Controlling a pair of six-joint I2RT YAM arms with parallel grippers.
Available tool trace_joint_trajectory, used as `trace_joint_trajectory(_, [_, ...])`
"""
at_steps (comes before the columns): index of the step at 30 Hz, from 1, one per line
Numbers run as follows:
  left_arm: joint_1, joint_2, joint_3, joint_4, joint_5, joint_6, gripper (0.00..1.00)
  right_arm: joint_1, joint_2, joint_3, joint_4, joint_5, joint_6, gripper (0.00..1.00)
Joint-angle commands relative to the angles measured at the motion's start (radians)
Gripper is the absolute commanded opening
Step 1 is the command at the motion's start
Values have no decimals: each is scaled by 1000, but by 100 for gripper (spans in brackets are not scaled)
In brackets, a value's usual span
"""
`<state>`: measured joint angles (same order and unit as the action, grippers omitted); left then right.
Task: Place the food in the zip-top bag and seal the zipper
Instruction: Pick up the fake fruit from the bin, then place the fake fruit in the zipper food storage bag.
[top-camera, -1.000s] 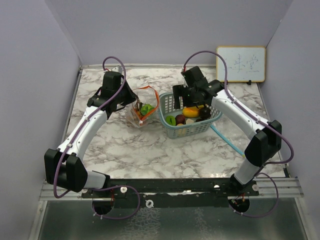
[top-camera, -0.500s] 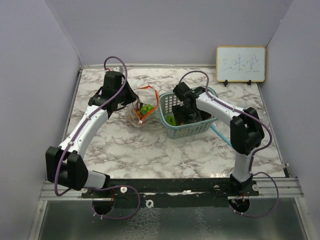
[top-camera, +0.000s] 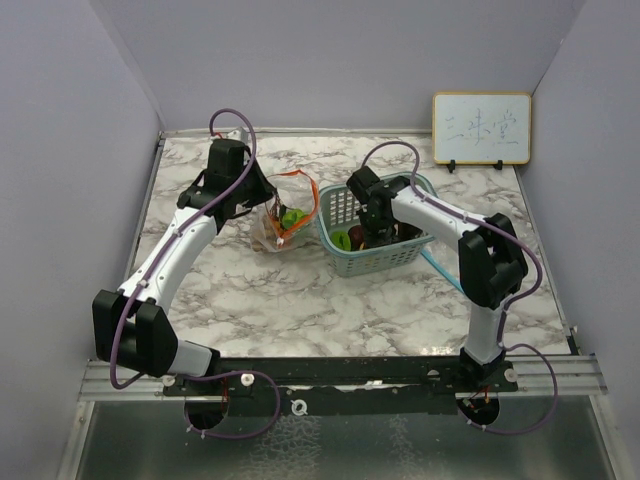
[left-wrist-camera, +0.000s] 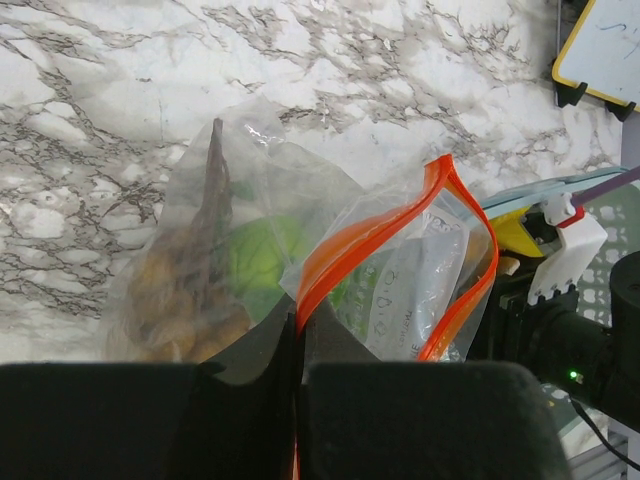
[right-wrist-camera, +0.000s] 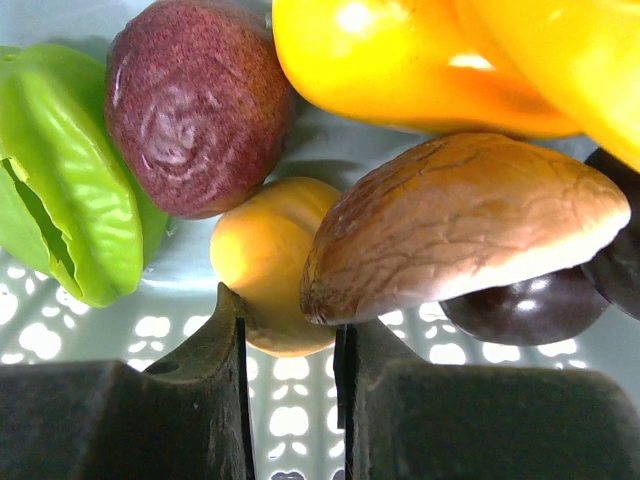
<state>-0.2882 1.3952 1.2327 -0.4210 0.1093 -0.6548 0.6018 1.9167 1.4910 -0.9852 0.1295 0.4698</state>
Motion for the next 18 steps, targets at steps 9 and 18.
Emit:
trace_joint_trajectory(9, [1, 15, 27, 27, 38, -2, 0, -6, -199, 338, 65, -295, -194, 4])
trace_joint_trajectory(18, [2, 7, -4, 45, 62, -16, 0, 11, -176, 443, 237, -561, -171, 4])
